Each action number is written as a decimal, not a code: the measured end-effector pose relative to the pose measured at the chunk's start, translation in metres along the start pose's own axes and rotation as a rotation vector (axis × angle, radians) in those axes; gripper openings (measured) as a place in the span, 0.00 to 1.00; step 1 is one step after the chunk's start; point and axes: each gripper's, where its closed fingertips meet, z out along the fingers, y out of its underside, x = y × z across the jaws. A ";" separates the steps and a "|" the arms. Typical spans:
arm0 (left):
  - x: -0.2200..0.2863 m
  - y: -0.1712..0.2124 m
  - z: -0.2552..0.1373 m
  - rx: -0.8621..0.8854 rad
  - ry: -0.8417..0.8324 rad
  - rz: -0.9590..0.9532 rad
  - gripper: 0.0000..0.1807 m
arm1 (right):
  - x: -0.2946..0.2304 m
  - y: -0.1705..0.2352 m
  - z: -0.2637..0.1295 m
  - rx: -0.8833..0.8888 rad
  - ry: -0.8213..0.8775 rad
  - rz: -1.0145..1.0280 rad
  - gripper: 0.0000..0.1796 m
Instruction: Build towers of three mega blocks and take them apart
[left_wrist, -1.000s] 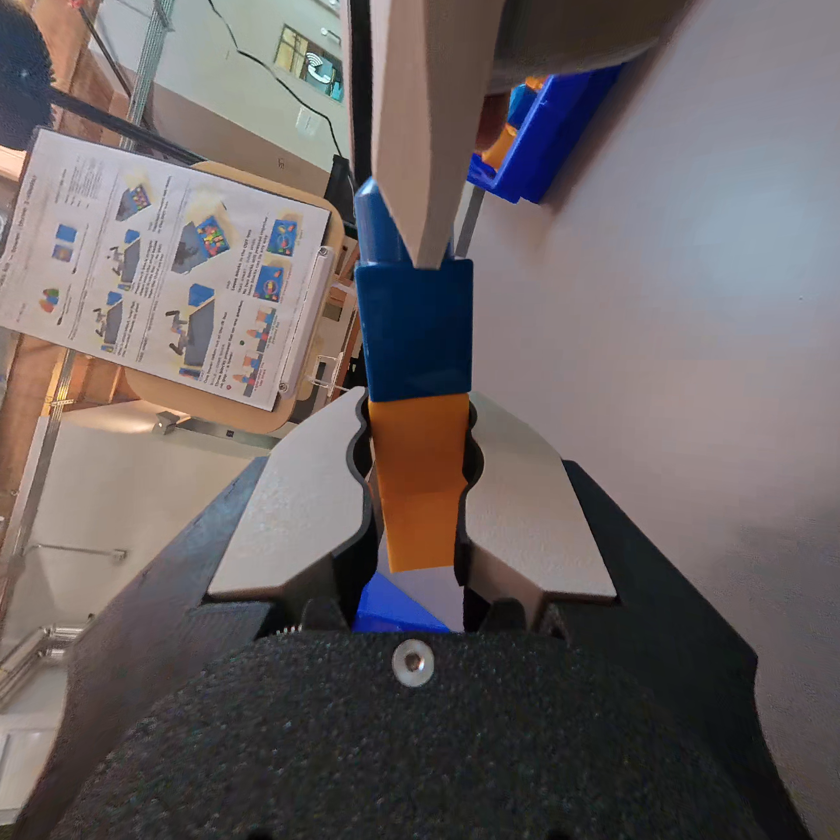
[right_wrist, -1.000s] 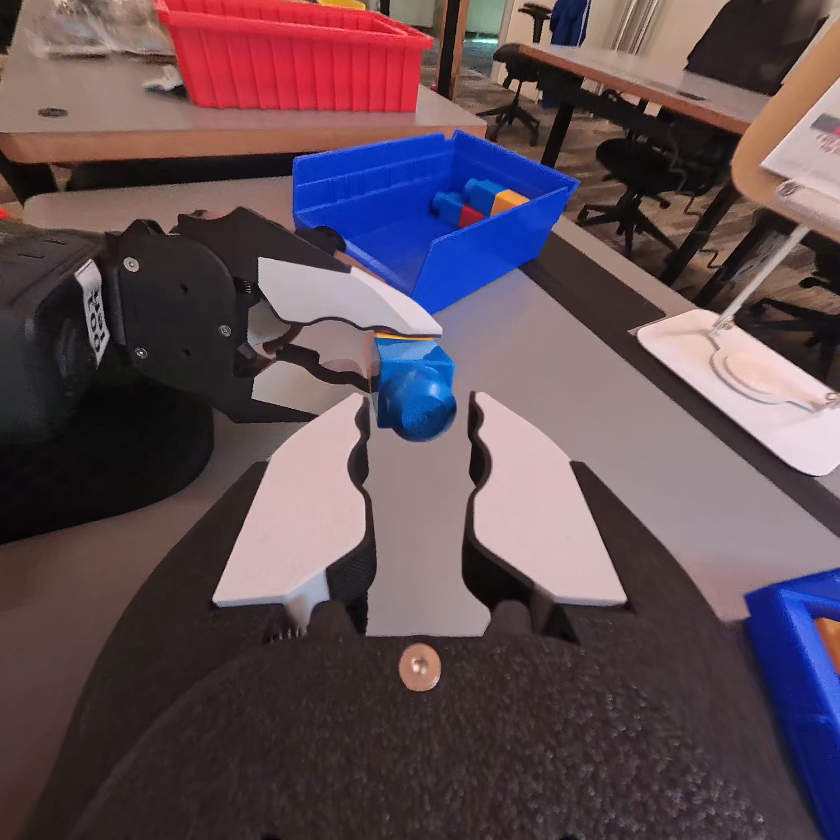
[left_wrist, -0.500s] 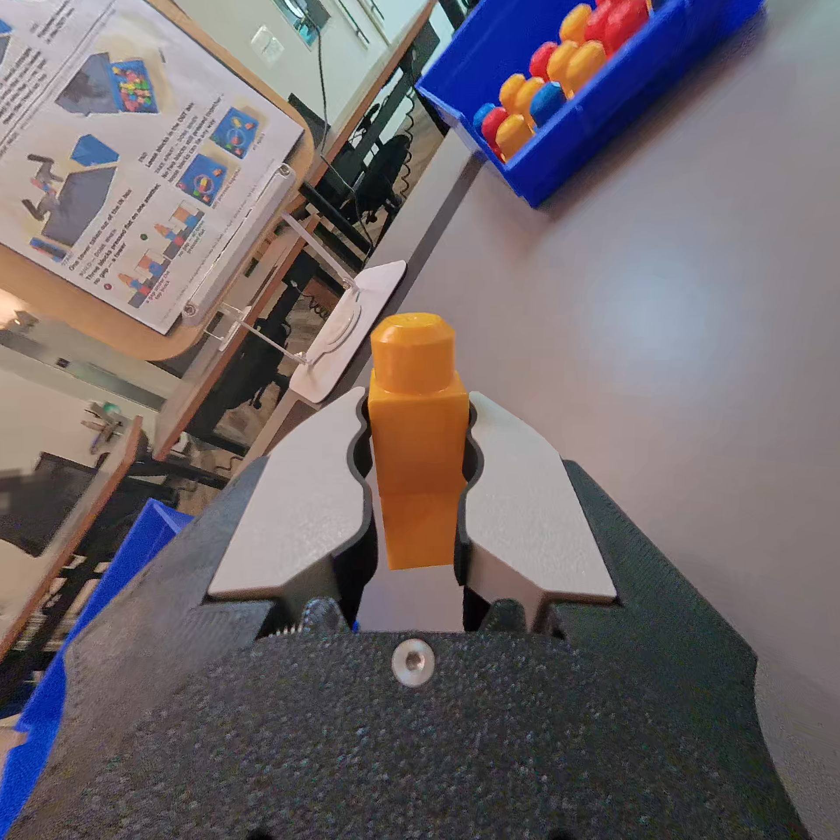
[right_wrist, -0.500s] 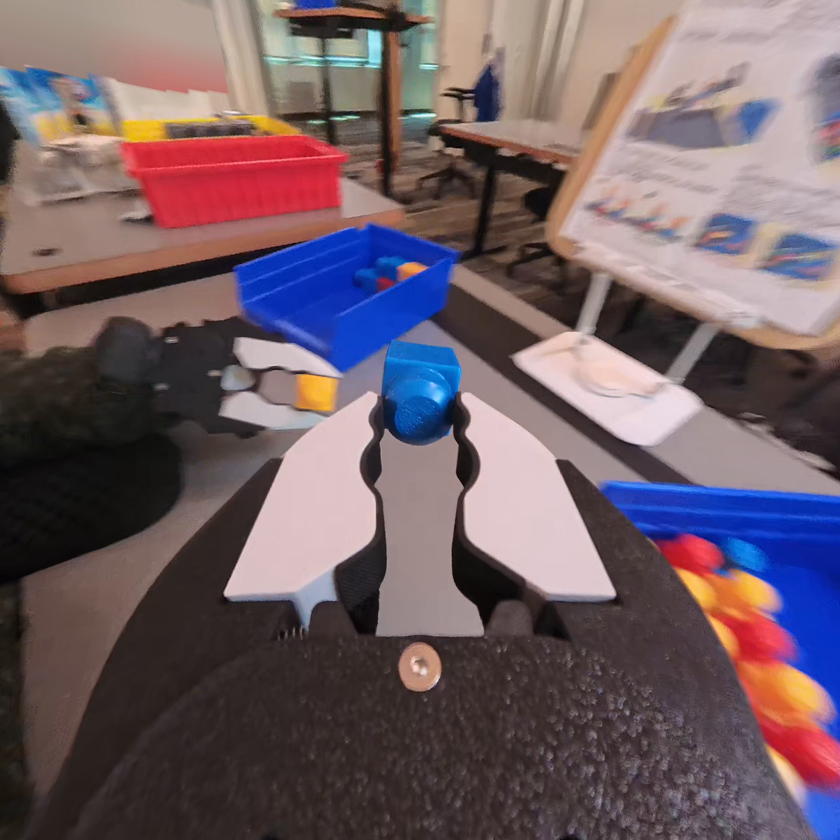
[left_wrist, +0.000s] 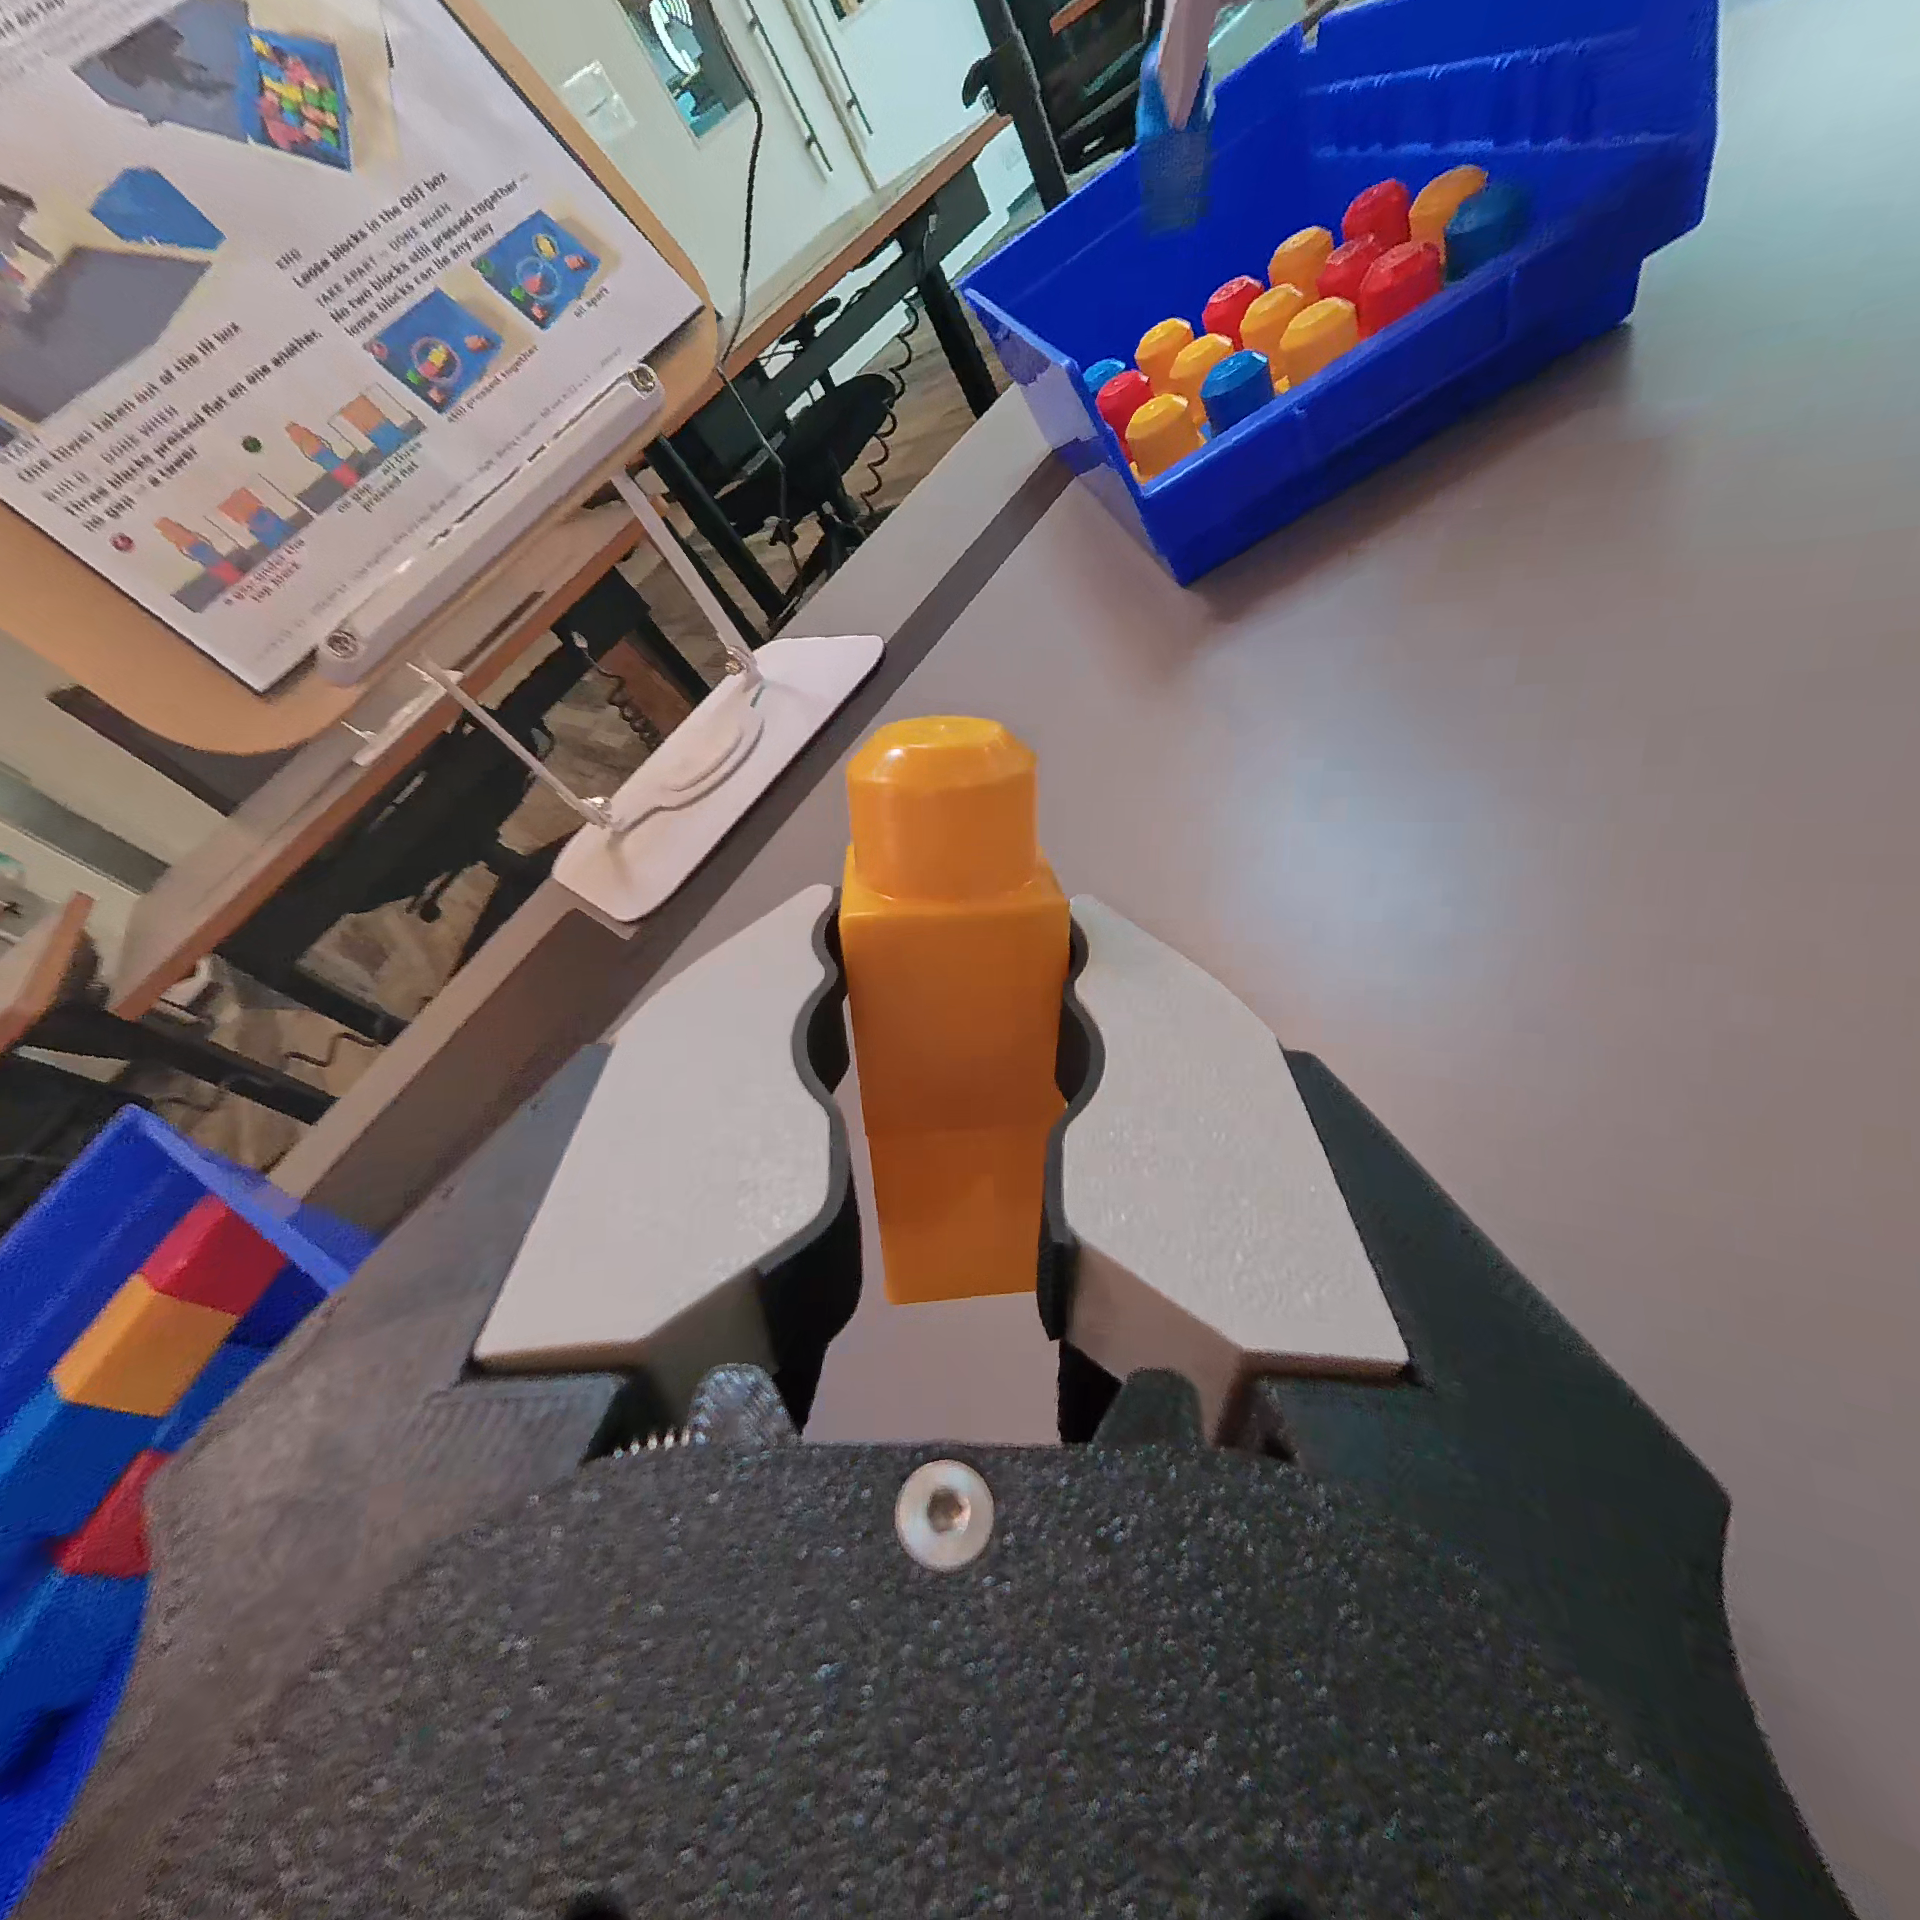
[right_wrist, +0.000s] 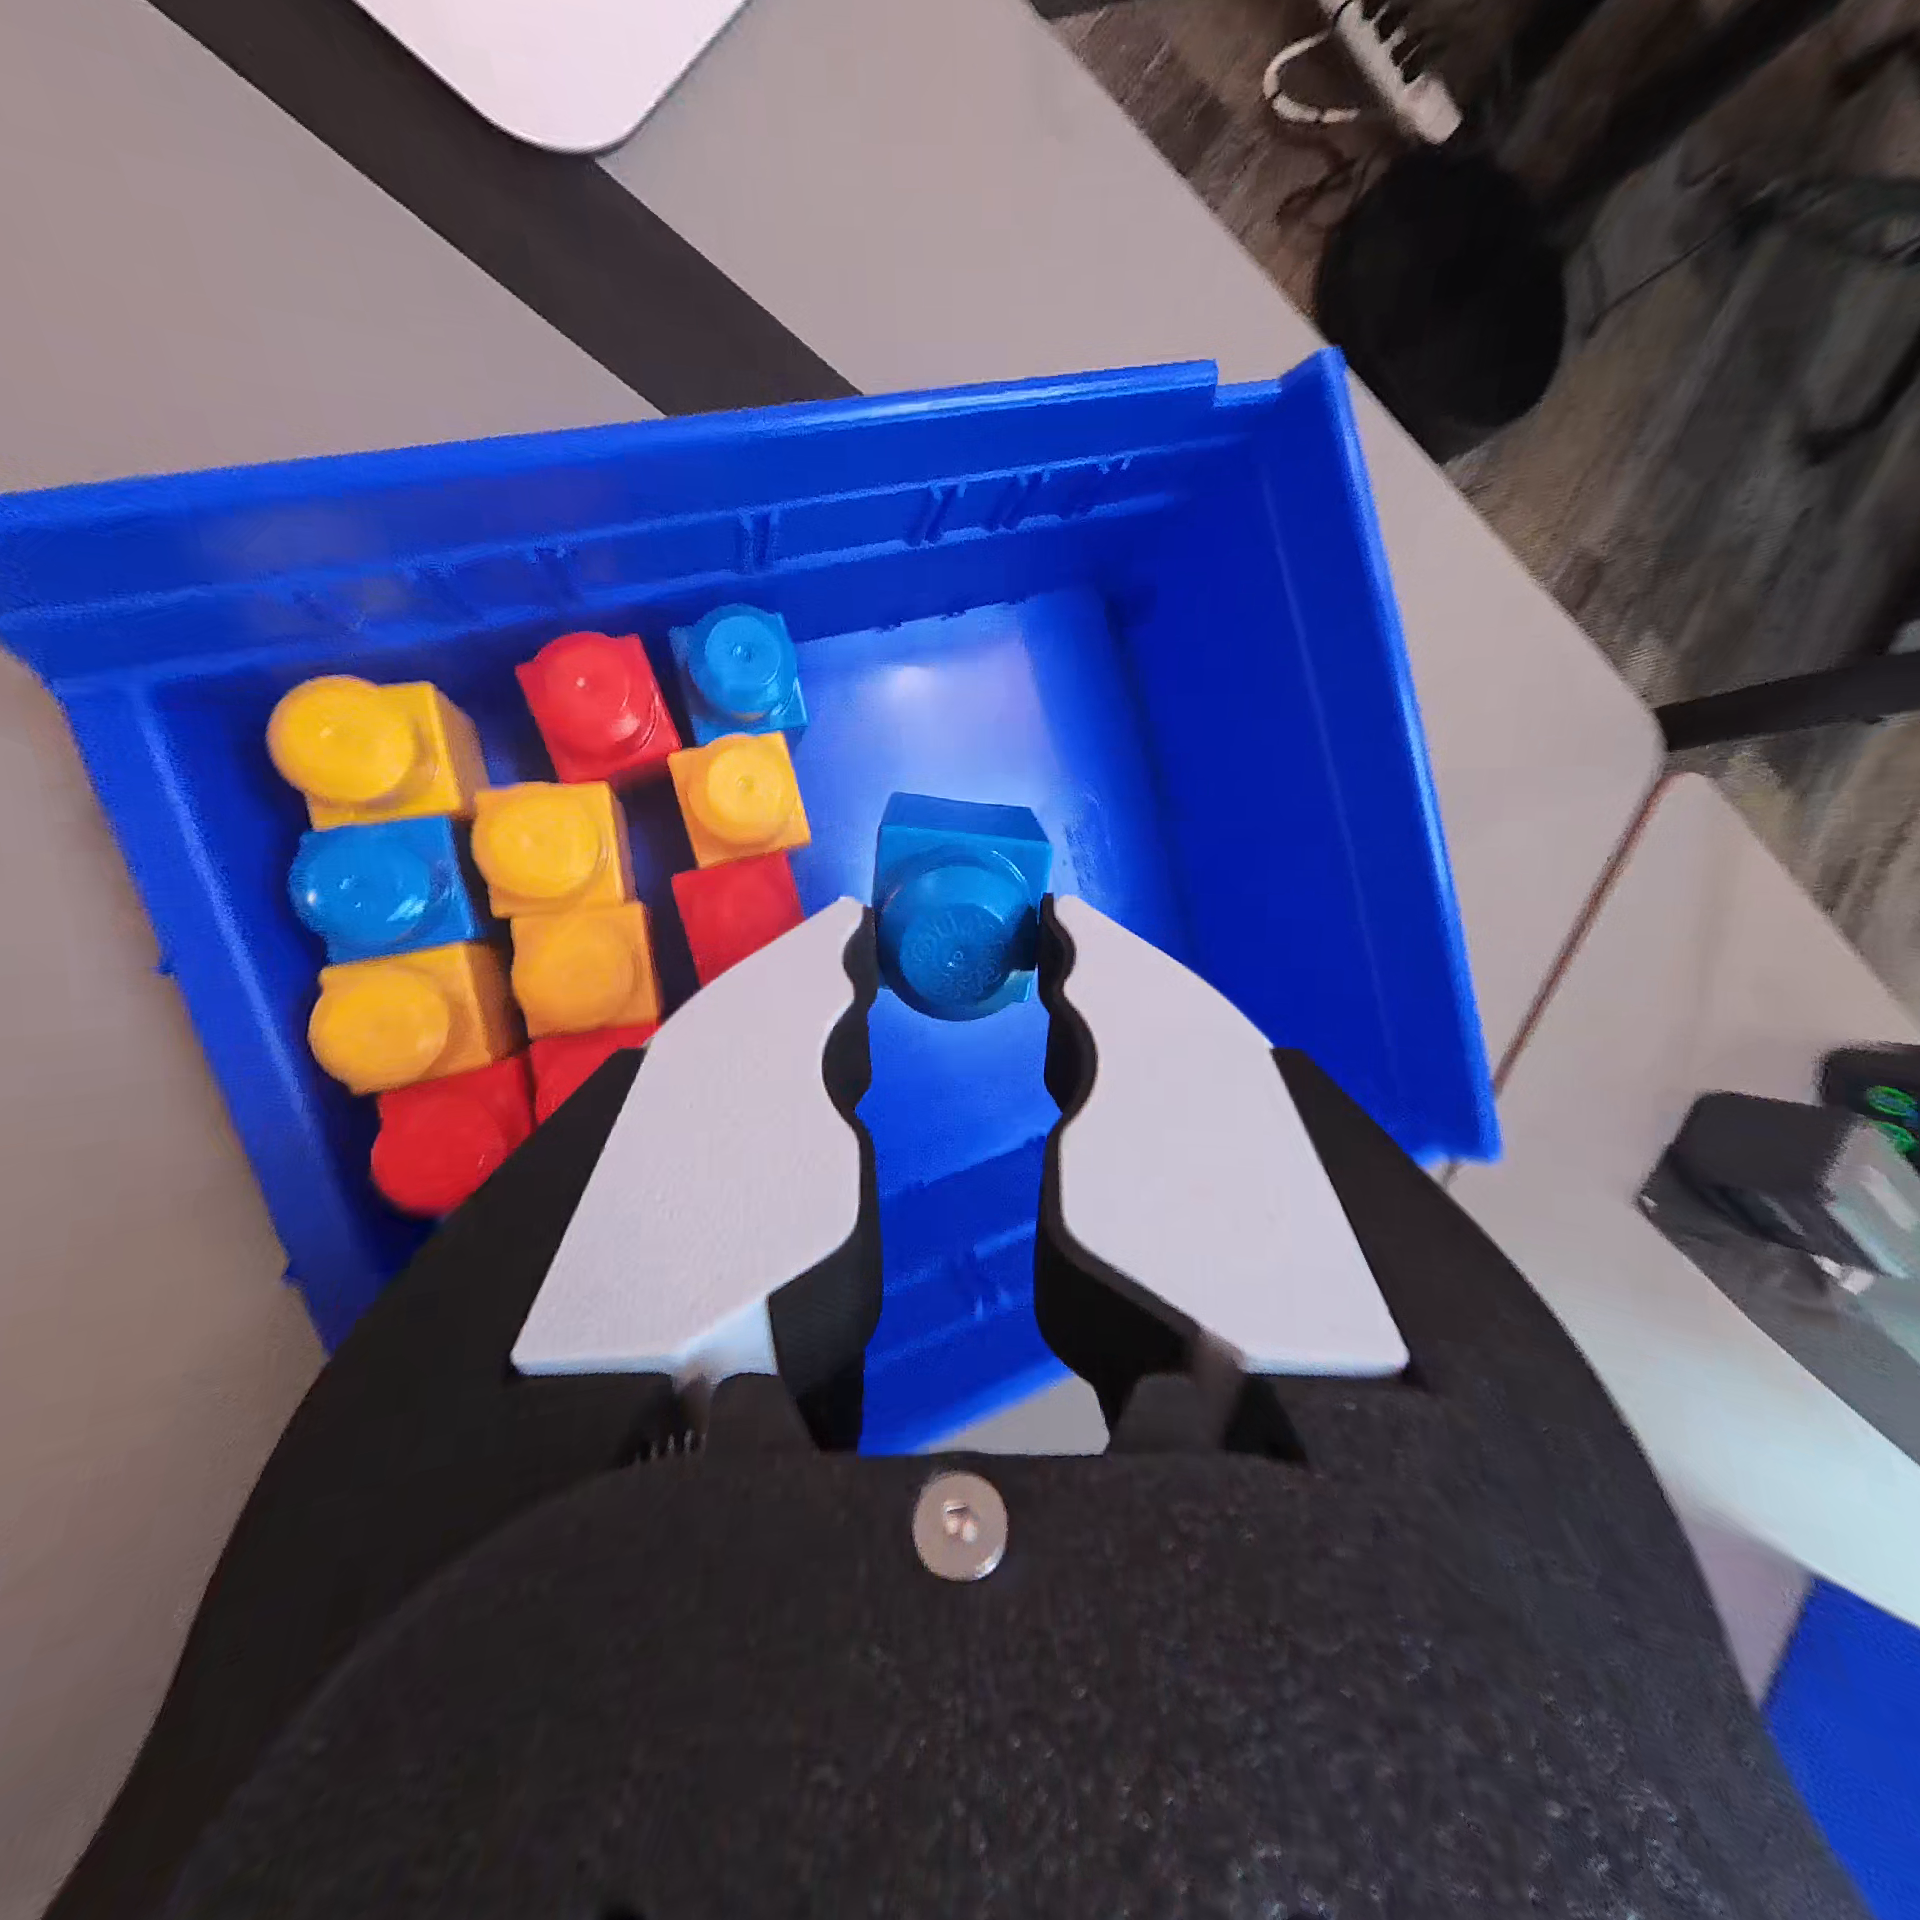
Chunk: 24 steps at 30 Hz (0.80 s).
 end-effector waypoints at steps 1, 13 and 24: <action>0.001 0.000 0.000 0.006 0.013 -0.024 0.20 | 0.000 -0.002 0.013 -0.014 -0.029 0.012 0.17; 0.006 0.008 0.002 0.045 0.086 -0.209 0.20 | -0.023 -0.015 0.106 -0.169 -0.302 -0.035 0.17; 0.016 0.008 0.006 0.047 0.136 -0.238 0.21 | -0.026 -0.049 0.070 0.076 -0.315 -0.067 0.28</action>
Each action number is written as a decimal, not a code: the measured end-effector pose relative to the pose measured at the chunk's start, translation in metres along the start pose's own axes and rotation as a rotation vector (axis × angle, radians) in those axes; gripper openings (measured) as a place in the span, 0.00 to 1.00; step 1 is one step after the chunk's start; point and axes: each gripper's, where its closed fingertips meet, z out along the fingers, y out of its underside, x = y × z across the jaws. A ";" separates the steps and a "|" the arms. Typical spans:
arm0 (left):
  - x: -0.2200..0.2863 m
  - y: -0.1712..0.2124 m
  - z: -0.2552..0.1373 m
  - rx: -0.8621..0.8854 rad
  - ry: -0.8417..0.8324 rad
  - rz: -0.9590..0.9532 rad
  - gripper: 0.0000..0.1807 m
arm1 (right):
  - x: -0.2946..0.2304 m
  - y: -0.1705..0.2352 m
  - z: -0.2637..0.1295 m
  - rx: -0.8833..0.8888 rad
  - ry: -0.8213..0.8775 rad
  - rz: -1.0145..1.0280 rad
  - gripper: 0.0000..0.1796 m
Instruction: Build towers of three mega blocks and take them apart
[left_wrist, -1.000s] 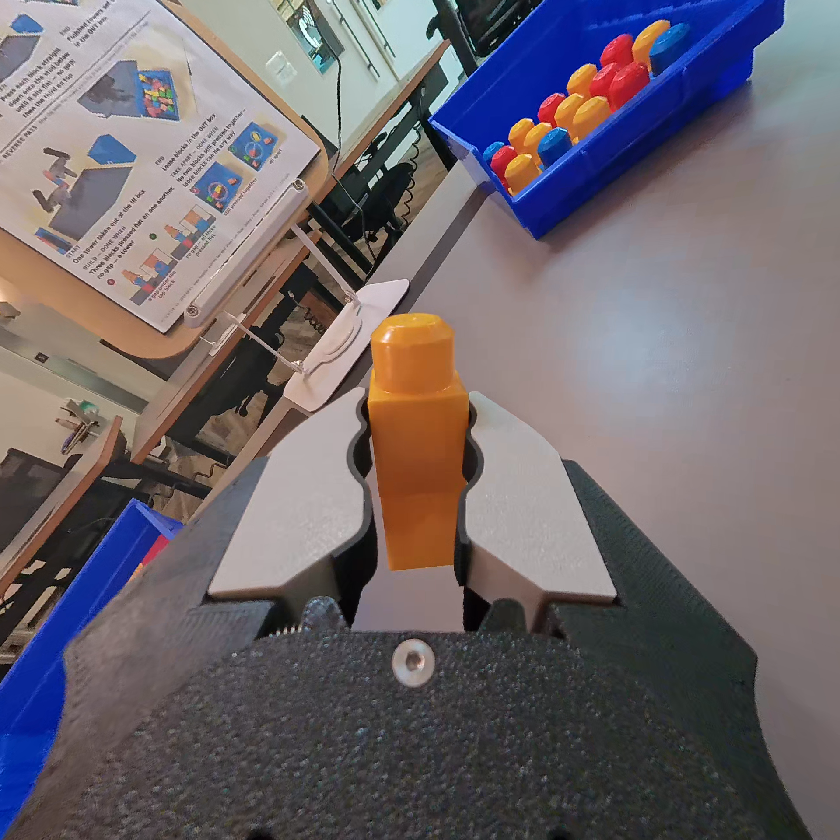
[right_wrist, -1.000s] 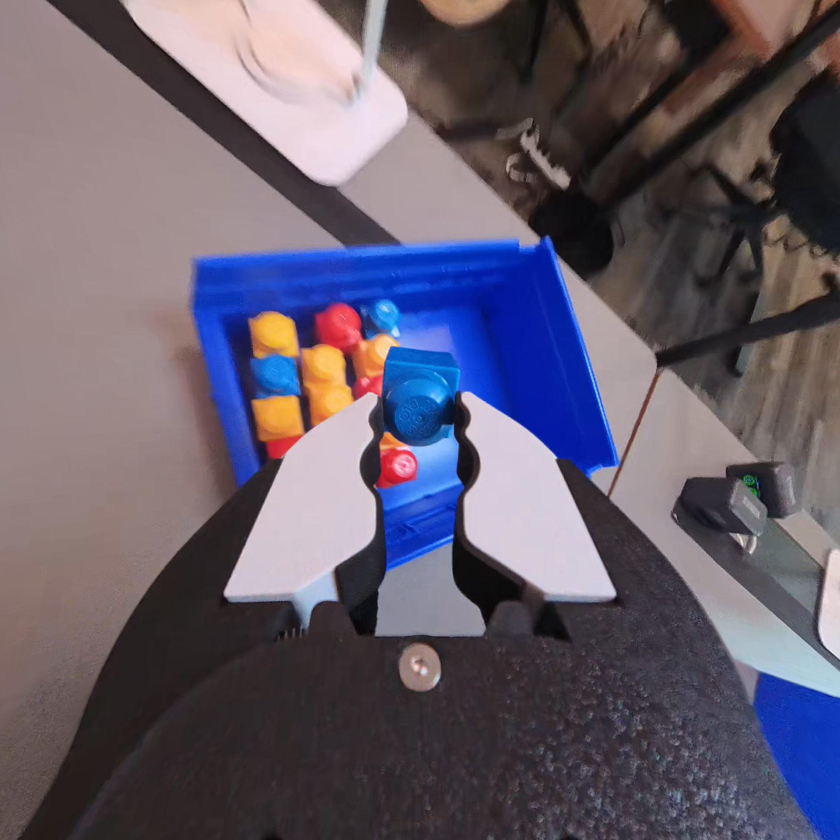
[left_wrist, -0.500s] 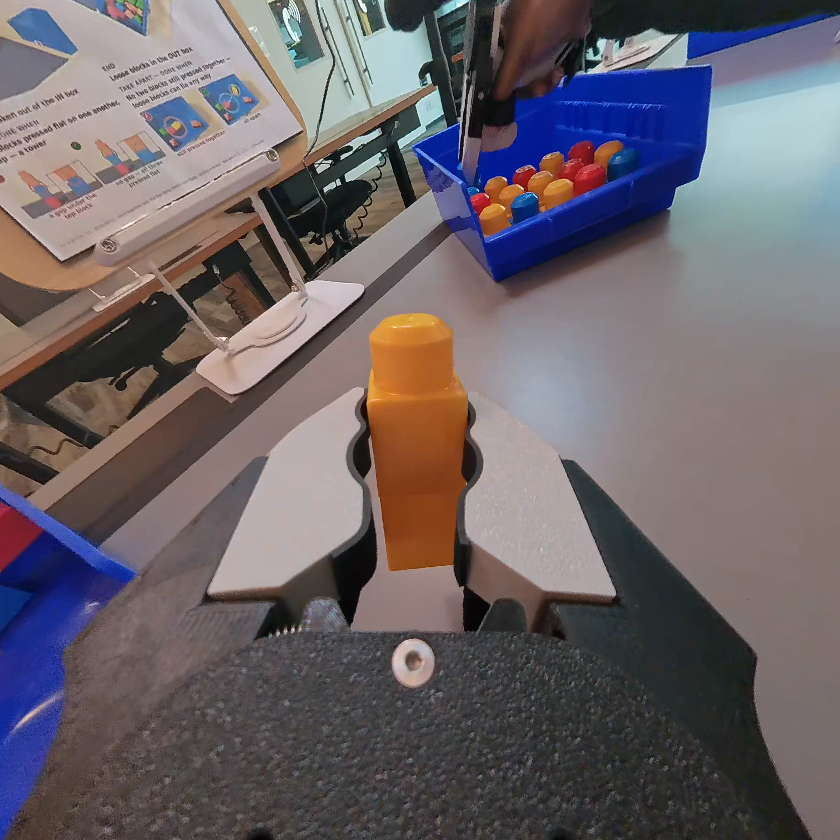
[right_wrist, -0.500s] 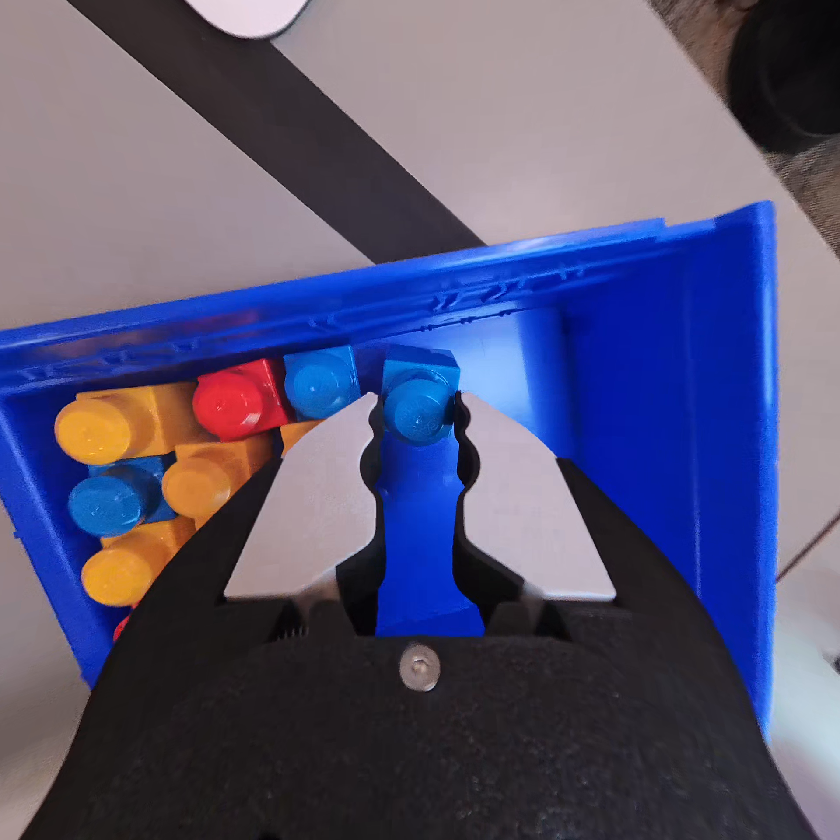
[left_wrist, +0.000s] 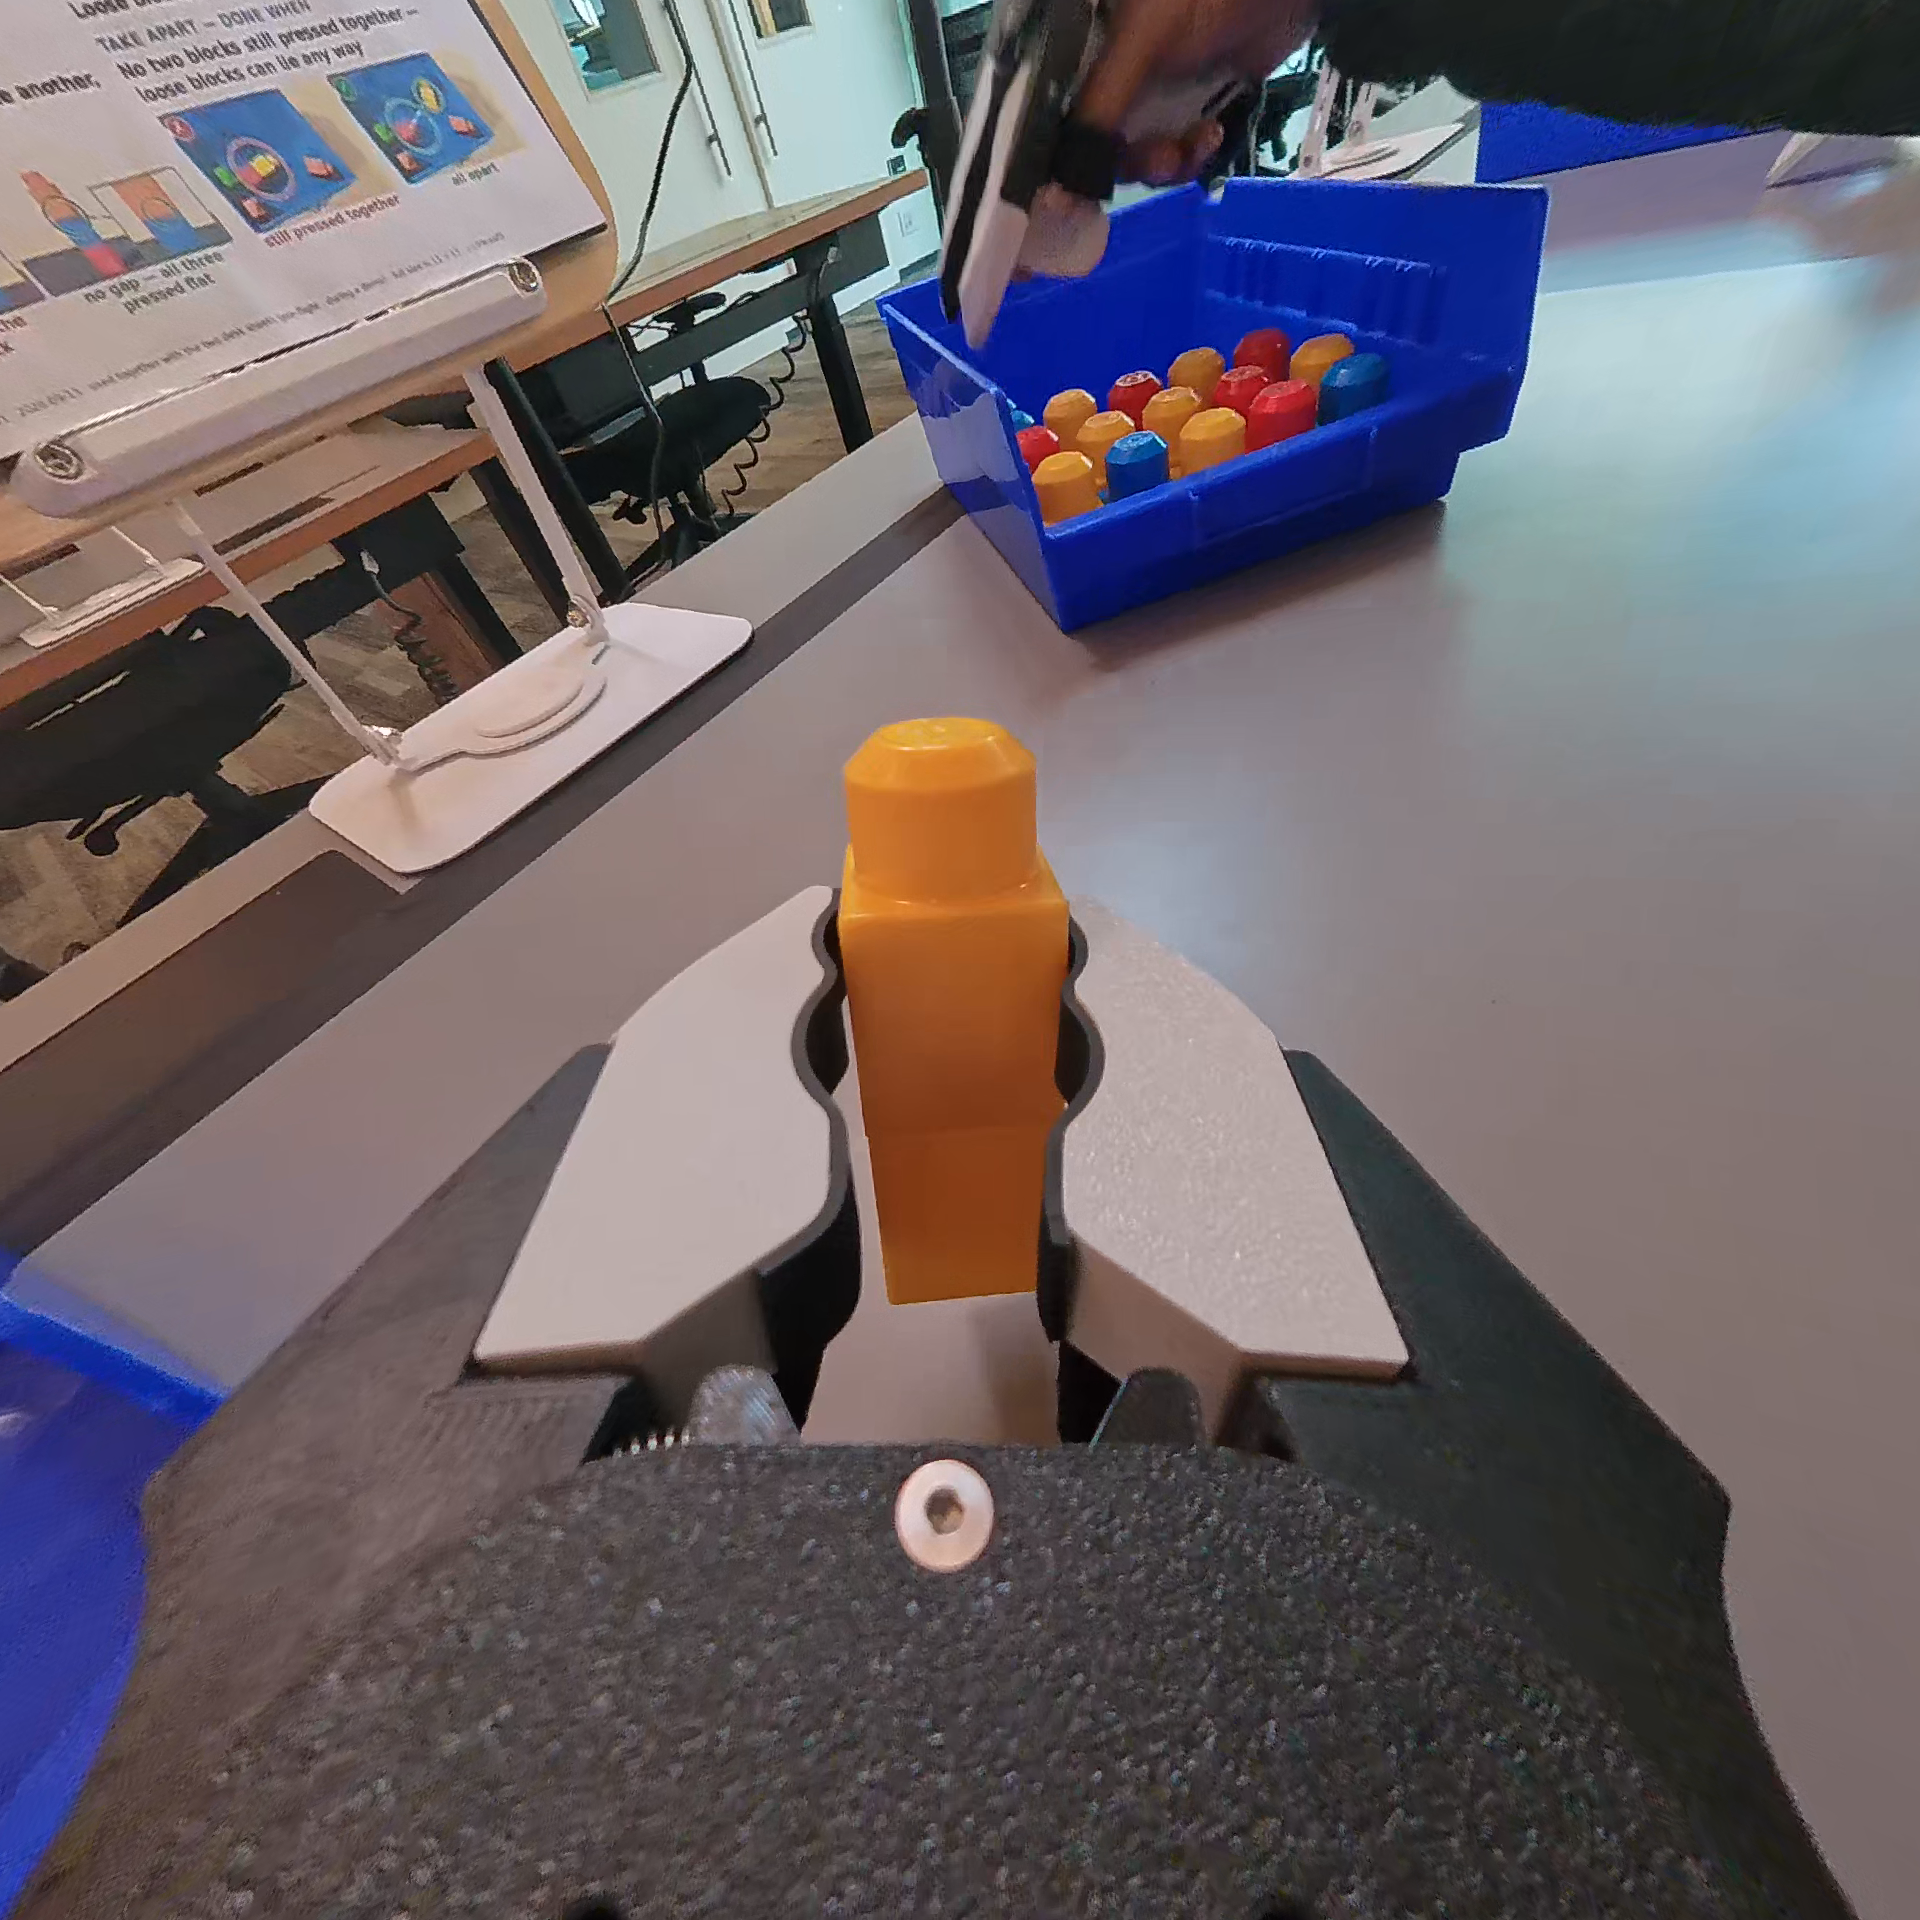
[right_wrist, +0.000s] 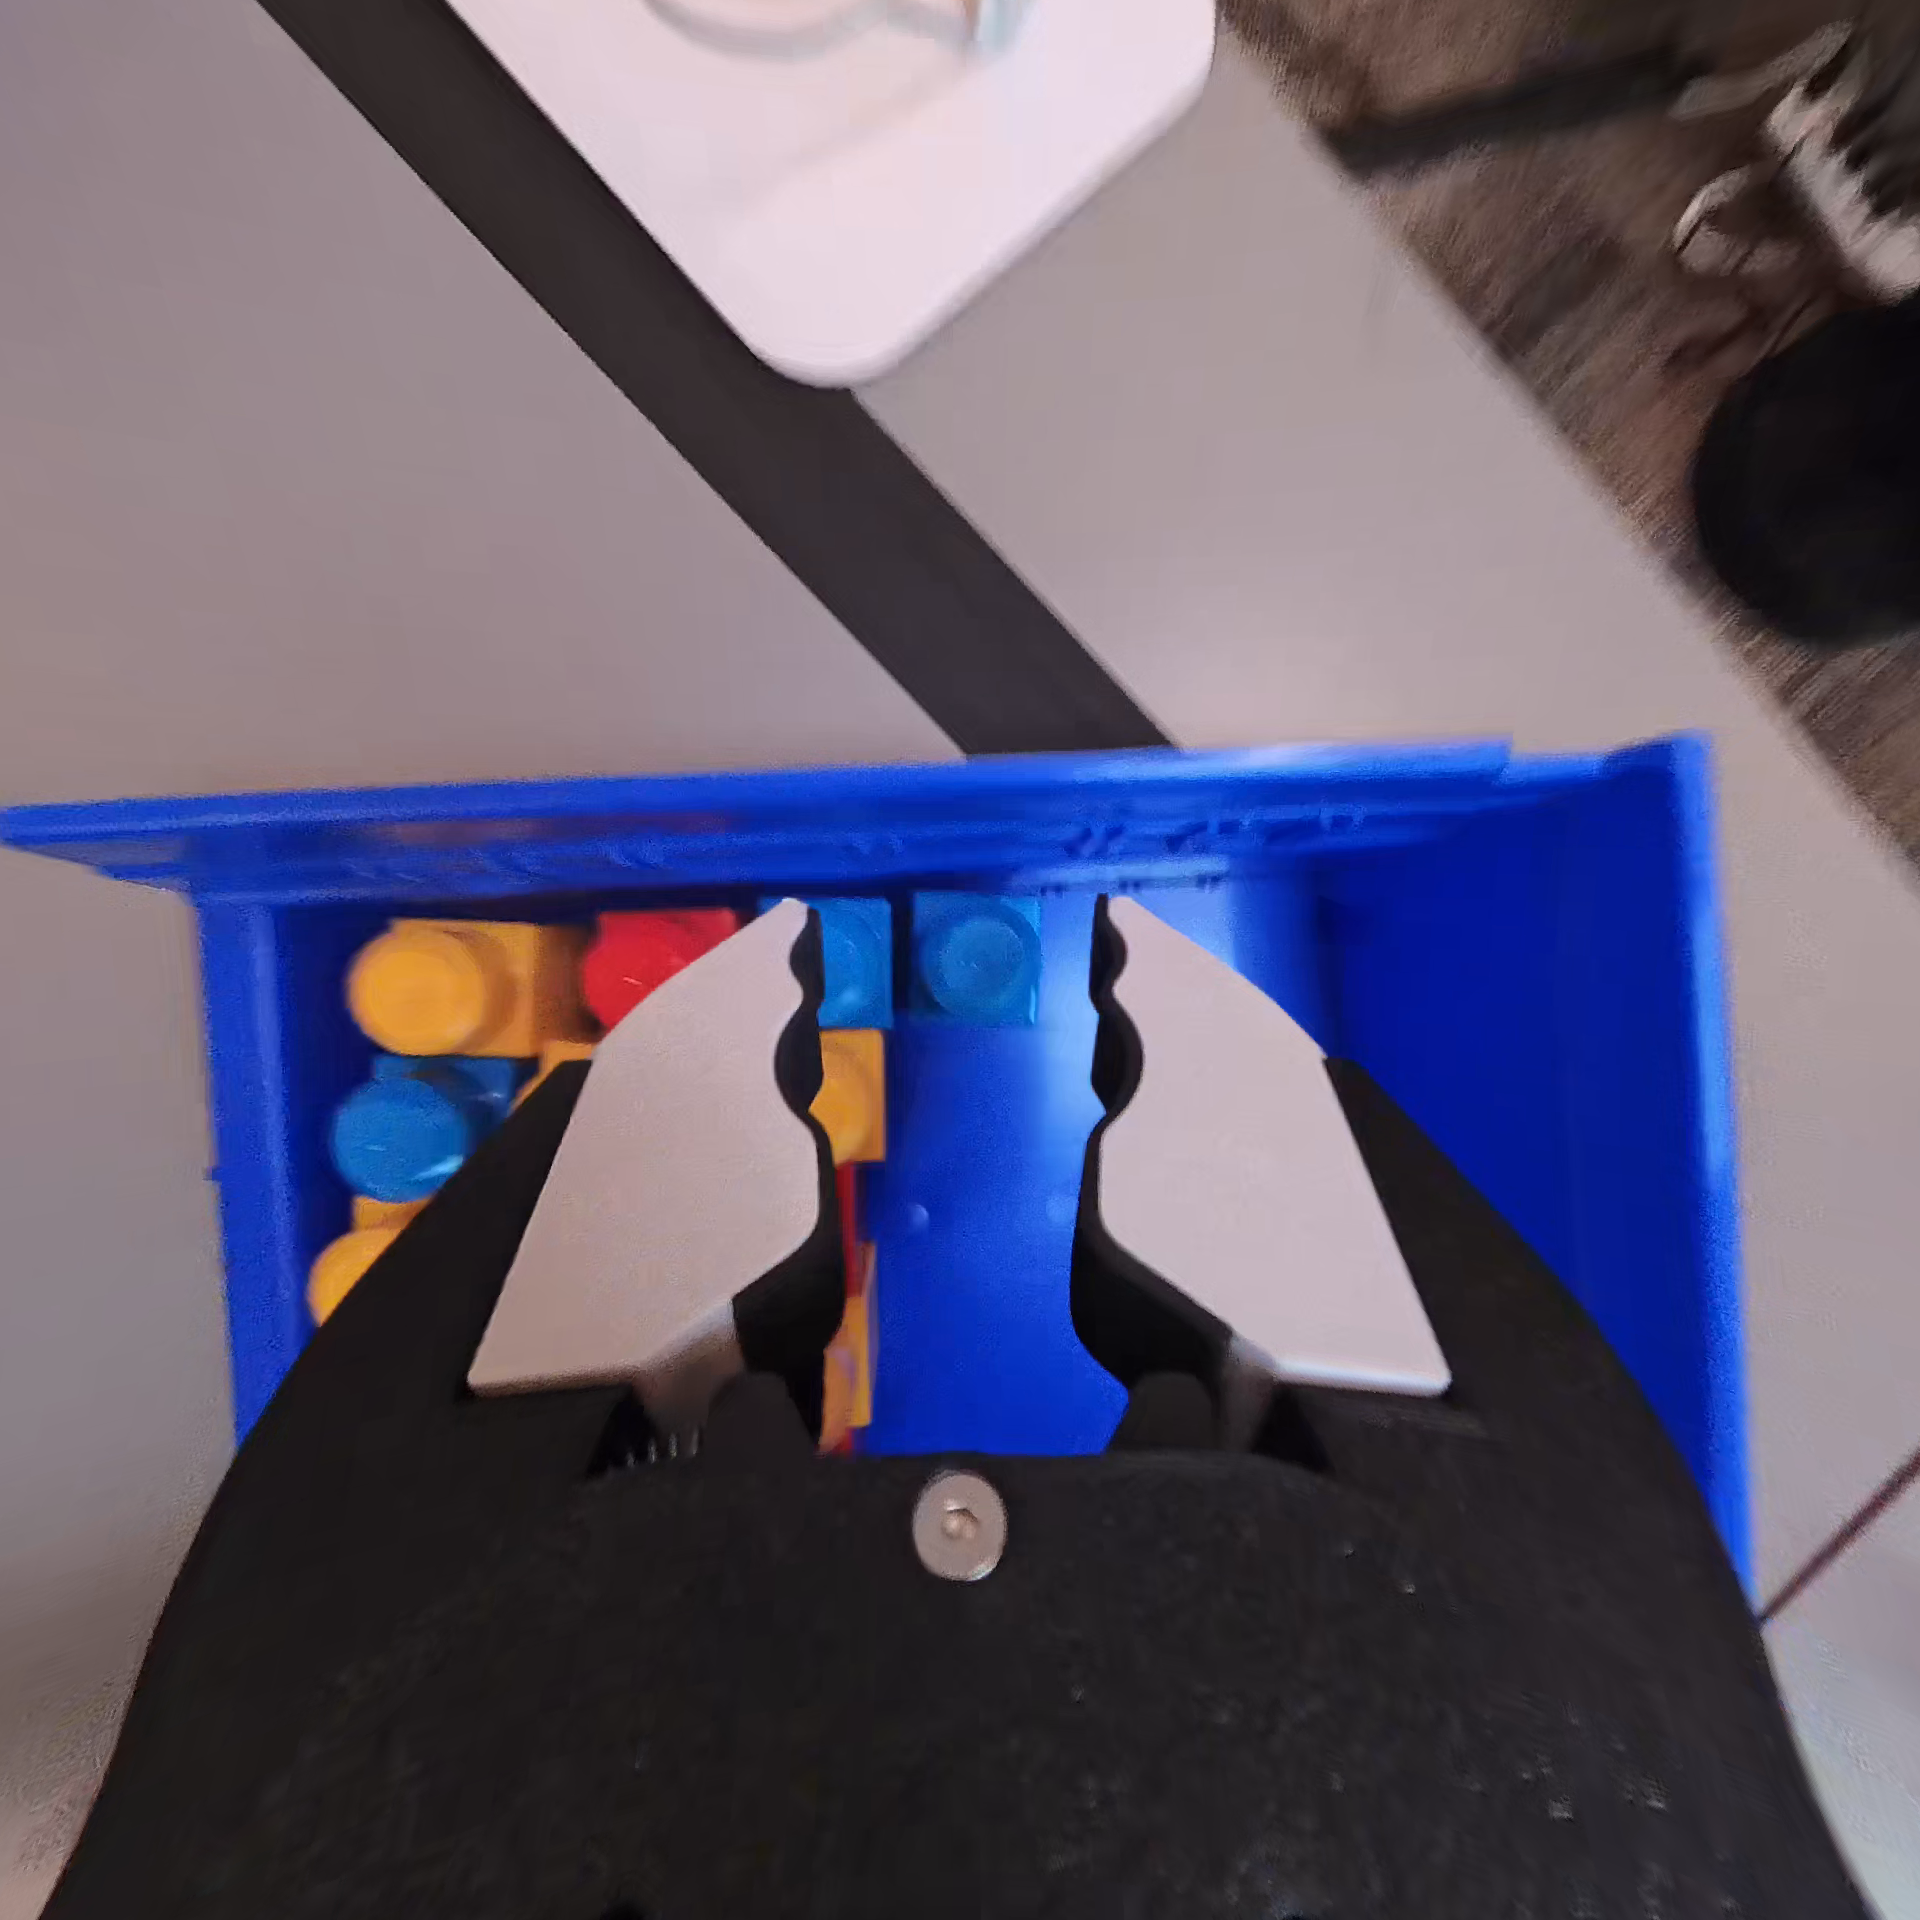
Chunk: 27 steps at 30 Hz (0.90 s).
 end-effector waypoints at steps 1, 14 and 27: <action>0.000 0.000 0.000 0.000 -0.002 0.003 0.20 | -0.010 -0.013 -0.011 0.055 0.017 -0.041 0.28; 0.006 -0.011 -0.003 -0.067 -0.183 0.279 0.20 | -0.379 -0.072 -0.036 0.389 -0.367 -0.287 0.28; 0.018 -0.010 -0.002 -0.051 -0.097 0.318 0.38 | -0.399 -0.065 -0.034 0.306 -0.394 -0.387 0.18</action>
